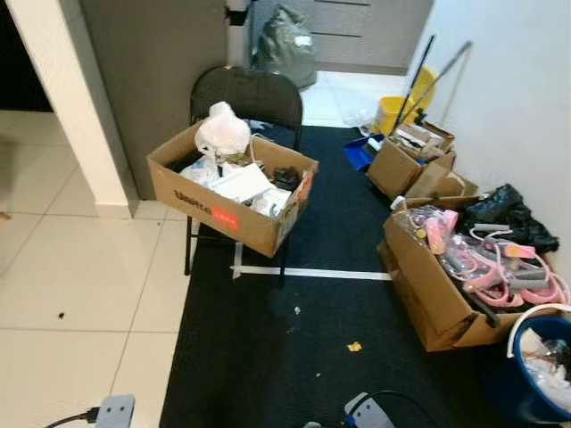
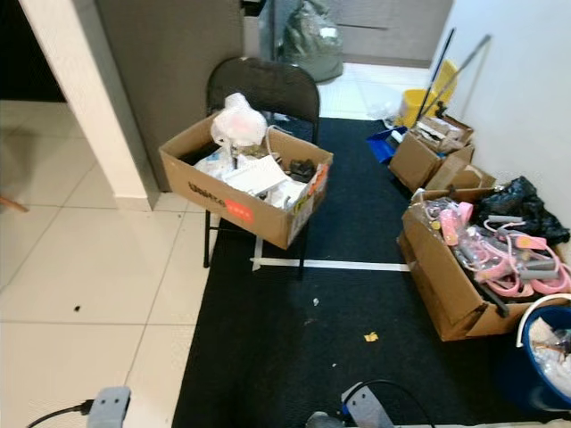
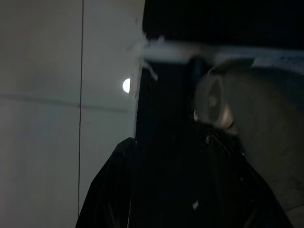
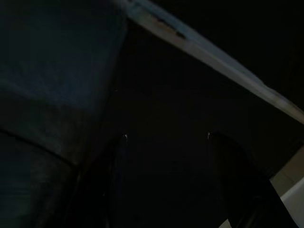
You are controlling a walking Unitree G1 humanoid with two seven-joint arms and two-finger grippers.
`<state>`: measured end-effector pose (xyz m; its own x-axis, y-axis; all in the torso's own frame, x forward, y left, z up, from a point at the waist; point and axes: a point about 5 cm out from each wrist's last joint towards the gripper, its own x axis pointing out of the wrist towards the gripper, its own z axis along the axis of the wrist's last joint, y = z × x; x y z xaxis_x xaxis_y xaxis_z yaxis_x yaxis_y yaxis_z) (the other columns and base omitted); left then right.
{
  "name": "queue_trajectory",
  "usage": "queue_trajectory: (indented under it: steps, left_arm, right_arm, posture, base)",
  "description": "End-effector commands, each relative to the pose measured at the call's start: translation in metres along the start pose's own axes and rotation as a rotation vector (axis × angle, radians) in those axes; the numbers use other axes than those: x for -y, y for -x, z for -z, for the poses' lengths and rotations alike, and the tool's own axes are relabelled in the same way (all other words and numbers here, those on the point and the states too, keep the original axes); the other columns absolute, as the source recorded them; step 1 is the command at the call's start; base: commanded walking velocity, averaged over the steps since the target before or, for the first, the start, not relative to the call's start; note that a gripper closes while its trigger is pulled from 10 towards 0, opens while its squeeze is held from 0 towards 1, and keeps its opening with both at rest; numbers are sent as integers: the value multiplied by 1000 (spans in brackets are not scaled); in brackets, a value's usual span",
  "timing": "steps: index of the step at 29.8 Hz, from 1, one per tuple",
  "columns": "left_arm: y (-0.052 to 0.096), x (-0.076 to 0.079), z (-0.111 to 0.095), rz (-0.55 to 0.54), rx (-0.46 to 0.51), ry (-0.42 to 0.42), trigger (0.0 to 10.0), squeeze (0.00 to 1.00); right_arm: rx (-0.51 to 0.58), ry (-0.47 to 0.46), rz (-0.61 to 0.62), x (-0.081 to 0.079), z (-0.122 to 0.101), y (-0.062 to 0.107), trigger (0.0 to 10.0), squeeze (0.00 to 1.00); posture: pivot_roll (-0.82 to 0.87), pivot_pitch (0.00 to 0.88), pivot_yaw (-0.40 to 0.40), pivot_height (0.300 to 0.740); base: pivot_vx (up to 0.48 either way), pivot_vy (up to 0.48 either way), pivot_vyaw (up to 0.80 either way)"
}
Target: Picking trash to rubbish bin
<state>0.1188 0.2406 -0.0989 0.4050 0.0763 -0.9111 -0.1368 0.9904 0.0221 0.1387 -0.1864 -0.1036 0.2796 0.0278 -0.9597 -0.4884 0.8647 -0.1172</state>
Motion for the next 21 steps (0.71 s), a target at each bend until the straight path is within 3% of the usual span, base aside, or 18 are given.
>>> queue_trajectory:
  steps: [1, 7, 21]
  left_arm:
    - [0, 4, 3, 7, -14, -12, 10000, 0]
    - [-1, 5, 2, 7, -10, -18, 10000, 0]
    - [0, 3, 0, 18, -1, -26, 10000, 0]
  right_arm:
    - [7, -13, -21, -5, -1, -1, 10000, 0]
    - [8, -15, -22, -5, -1, -1, 10000, 0]
    - [4, -15, -20, -4, 0, -1, 10000, 0]
  posture:
    - [51, 51, -11, 740]
    - [51, 51, -11, 740]
    - [43, 52, -15, 740]
  base:
    - [0, 0, 0]
    - [0, 0, 0]
    - [-456, 0, 0]
